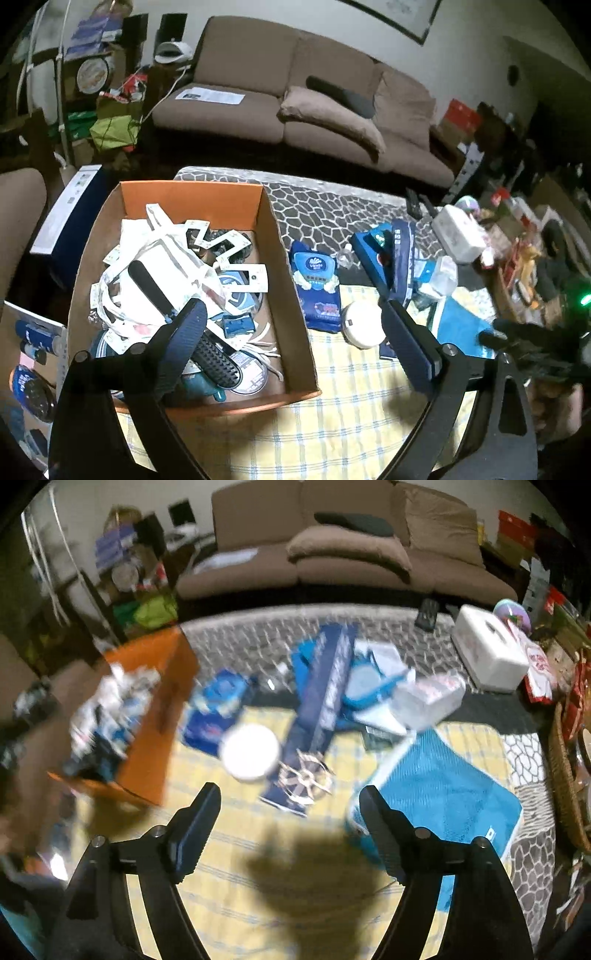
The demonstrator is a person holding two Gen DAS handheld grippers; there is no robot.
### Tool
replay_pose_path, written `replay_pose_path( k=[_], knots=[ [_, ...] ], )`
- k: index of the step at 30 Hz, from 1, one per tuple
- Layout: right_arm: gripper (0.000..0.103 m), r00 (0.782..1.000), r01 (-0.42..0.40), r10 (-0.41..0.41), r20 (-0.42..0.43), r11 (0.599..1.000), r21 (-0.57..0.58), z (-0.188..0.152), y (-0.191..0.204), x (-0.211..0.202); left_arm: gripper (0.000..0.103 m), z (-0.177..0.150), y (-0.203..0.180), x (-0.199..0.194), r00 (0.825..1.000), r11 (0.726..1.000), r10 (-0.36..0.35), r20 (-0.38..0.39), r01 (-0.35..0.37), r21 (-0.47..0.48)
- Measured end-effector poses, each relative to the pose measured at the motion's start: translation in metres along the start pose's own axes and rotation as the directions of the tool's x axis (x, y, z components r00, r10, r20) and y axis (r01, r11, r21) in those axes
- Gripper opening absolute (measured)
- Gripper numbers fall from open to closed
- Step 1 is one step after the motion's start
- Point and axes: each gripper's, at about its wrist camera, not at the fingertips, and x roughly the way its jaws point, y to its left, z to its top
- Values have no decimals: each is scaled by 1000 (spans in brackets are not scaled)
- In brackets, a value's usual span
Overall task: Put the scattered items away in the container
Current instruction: 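Grasp the metal ship's-wheel ornament with the right tool and lift it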
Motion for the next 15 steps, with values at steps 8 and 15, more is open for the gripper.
replay_pose_path(
  k=[8,15],
  knots=[
    [79,998,40,-52,-38,962,-270,-18,10,90,98,-10,-18,6,997,995,70,14,-70,66],
    [90,995,59,-83,-59,943,-327,-14,8,126,98,-7,-23,21,993,989,118,24,-119,89]
  ],
)
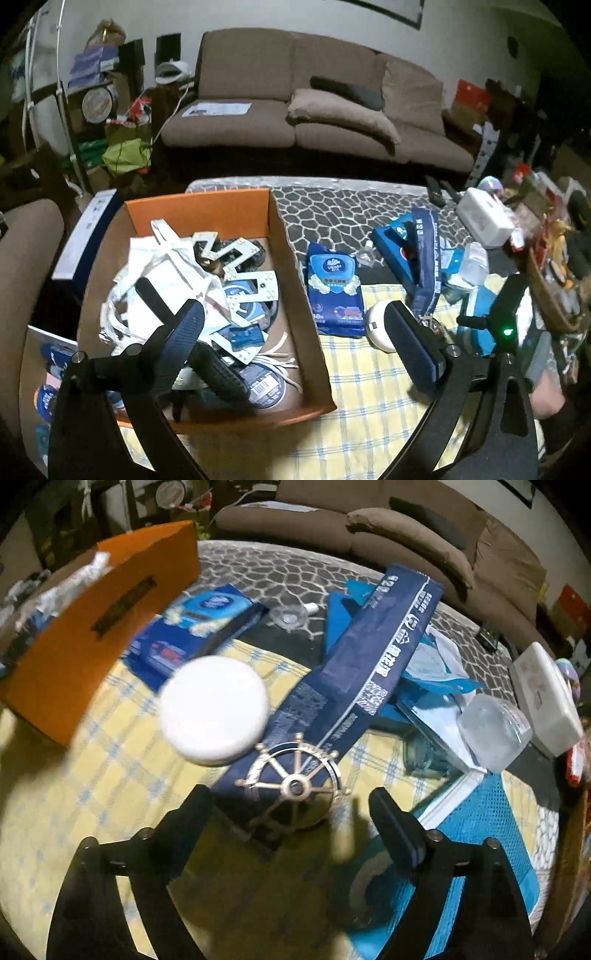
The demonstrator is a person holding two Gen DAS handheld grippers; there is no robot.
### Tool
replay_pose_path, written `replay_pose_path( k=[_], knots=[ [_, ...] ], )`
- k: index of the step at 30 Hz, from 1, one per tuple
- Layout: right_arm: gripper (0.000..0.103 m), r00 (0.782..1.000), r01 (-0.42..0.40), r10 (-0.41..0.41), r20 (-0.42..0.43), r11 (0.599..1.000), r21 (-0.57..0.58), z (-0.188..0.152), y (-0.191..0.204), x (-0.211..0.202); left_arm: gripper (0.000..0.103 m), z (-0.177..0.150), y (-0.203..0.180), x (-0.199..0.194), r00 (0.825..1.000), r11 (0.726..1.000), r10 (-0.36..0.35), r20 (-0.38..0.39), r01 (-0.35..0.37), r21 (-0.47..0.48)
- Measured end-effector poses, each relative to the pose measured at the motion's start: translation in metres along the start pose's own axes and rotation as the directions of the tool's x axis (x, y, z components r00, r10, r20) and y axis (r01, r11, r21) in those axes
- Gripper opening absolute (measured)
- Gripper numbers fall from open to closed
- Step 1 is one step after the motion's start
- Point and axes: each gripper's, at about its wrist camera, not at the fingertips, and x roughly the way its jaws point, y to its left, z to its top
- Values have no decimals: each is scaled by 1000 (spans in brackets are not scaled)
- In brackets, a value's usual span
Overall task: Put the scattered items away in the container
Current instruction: 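Grasp the metal ship's-wheel ornament with the right tool and lift it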
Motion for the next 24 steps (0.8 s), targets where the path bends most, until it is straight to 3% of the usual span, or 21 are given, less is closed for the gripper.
replay_pose_path(
  k=[4,10,13,16,20,24],
  knots=[
    [91,999,-34,35,-26,998,54,-1,-12,15,98,-2,-1,6,999,999,-27,-27,26,-26],
    [90,998,-65,66,-9,992,112,-3,-17,27,98,-1,-5,-1,1000,1000,-28,-7,28,-10],
    [79,996,-88,90,-7,986,140,-4,-18,24,98,0,-3,-1,999,999,-35,-10,34,-23],
    [79,995,-85,91,-29,981,173,-5,-19,20,98,-1,-1,0,999,998,-49,-21,48,-43],
    [79,993,-98,111,-39,963,250,-7,-23,4,98,0,0,-2,998,997,-59,-20,58,-50],
    [79,989,-147,140,44,919,367,-11,-41,-44,98,-1,0,-7,997,995,-77,-13,76,-57]
  ],
)
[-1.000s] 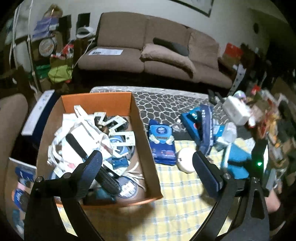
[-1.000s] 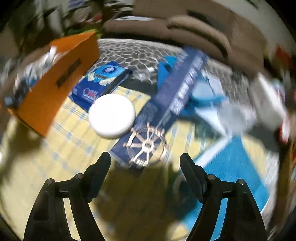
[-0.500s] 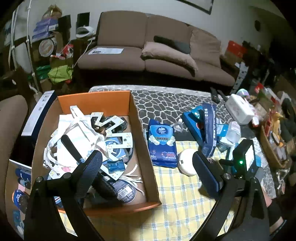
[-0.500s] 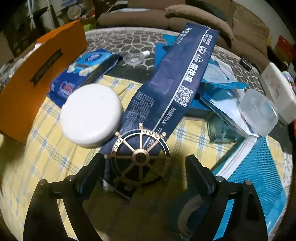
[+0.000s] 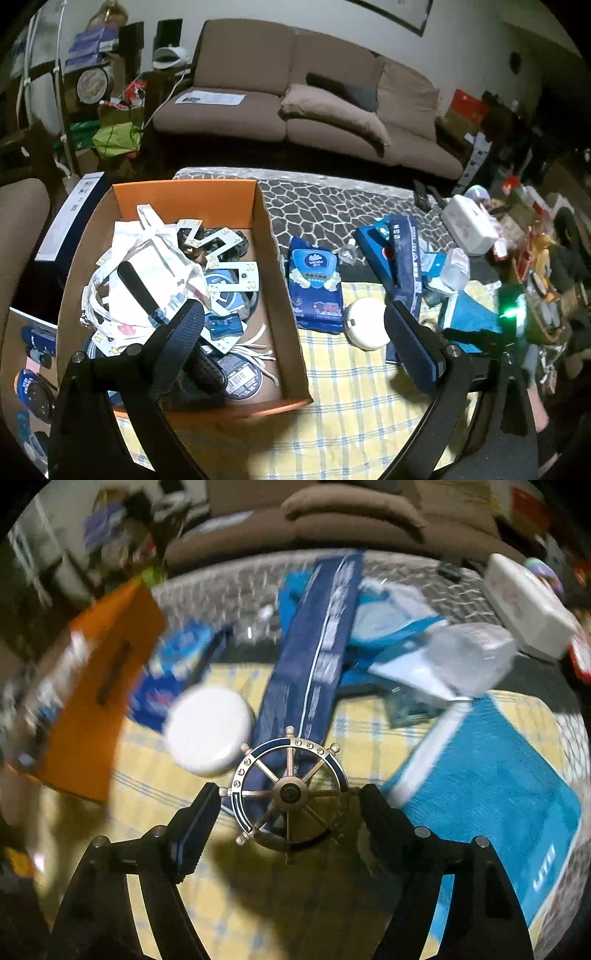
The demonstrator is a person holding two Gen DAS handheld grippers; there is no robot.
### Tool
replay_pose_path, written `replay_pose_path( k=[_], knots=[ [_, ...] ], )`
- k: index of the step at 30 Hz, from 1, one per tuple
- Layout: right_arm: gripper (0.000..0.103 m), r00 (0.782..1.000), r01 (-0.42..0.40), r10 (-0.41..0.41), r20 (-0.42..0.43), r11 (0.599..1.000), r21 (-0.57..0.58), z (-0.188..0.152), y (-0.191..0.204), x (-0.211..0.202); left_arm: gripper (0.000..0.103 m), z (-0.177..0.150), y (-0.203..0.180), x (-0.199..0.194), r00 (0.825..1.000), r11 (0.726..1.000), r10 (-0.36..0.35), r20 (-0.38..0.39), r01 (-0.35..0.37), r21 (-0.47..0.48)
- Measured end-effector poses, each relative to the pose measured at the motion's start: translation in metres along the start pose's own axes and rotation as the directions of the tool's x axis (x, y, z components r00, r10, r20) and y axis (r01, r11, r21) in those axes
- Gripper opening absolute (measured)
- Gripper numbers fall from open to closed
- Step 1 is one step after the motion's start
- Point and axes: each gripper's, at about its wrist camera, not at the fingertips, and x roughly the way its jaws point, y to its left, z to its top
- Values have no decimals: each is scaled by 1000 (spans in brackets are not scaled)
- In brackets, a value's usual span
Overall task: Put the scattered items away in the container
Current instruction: 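Grasp the metal ship's-wheel ornament with the right tool and lift it, then grasp the white round puck with the left tool while the right tool holds the wheel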
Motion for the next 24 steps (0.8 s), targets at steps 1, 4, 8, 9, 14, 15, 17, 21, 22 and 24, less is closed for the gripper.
replay_pose_path(
  k=[1,4,8,9,14,15,17,21,22,24],
  knots=[
    [79,1000,-7,7,18,1000,16,1,-2,-9,98,-1,-1,-1,1000,1000,-5,0,5,-3],
    [79,995,-8,0,101,997,72,1,-14,-47,98,-6,-11,-2,1000,999,-30,-1,30,-12],
    [79,984,56,-79,160,988,146,-5,-39,-79,98,-11,-47,7,999,995,-42,-24,44,92],
    [79,981,64,-92,168,984,166,-7,-44,-84,98,-14,-57,9,999,992,-32,-24,35,122],
    [79,979,59,-98,179,975,215,-22,-62,-92,98,-33,-84,20,995,983,-58,-82,71,167],
    [79,978,75,-114,174,974,215,-25,-65,-91,98,-34,-89,21,994,981,-58,-95,74,179],
    [79,977,102,-140,159,969,224,-29,-74,-87,98,-36,-98,17,993,974,-65,-97,84,208],
    [79,981,83,-132,142,947,310,-33,-94,-79,98,-37,-104,5,995,967,-69,-75,86,242],
    [79,982,71,-124,145,943,325,-33,-97,-80,98,-37,-105,4,995,966,-69,-73,84,243],
    [79,981,69,-124,151,942,328,-30,-95,-80,98,-36,-103,3,995,967,-70,-72,86,239]
  ],
)
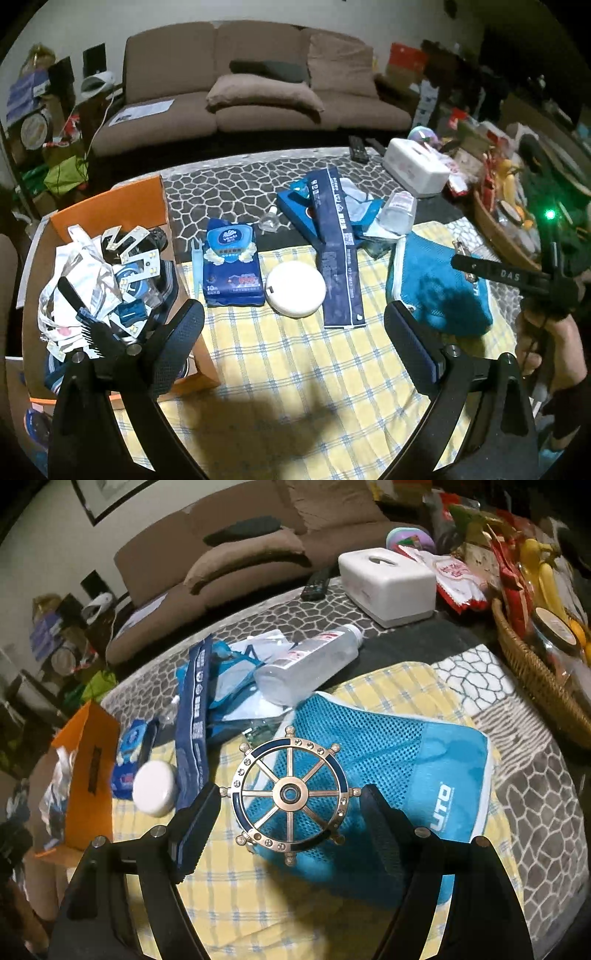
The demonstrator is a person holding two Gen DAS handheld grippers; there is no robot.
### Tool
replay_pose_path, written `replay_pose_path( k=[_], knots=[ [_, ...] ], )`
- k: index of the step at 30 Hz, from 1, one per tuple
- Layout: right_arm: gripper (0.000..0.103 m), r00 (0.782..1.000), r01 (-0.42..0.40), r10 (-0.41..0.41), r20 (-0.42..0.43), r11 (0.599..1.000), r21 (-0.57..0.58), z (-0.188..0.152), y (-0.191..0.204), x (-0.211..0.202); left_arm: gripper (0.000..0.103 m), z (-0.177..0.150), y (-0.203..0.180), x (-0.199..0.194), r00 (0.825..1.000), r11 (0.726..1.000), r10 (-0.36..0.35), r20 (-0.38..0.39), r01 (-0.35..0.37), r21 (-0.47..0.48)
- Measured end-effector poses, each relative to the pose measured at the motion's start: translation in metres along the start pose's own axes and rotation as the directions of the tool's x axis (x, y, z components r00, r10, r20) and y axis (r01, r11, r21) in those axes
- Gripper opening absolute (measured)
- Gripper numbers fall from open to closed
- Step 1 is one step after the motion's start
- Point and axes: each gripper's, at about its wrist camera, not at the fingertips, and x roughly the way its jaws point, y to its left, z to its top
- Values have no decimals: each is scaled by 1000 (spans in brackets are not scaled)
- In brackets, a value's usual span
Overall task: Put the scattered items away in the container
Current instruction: 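Grasp the white round puck with the left tool while the right tool holds the wheel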
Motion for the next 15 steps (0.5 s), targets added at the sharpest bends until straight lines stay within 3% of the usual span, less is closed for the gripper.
replay_pose_path(
  k=[6,8,9,11,13,15],
  knots=[
    [79,1000,-23,23,2,997,-67,0,25,1,98,2,16,1,999,997,-35,-12,34,-63],
    [79,1000,-23,23,0,996,-83,0,29,2,98,0,29,7,986,975,-160,-42,151,-163],
    [79,1000,-18,18,2,996,-83,-1,28,2,98,-4,35,11,972,950,-228,-55,210,-230],
    [79,1000,-19,18,-5,997,-74,0,26,3,98,-14,32,17,954,924,-289,-79,257,-282],
    [79,1000,-23,22,-9,998,-55,0,22,3,98,-23,15,19,959,948,-260,-114,231,-219],
    [79,1000,-27,26,-16,999,-36,1,17,4,98,-29,-4,19,975,976,-189,-116,173,-136]
  ],
)
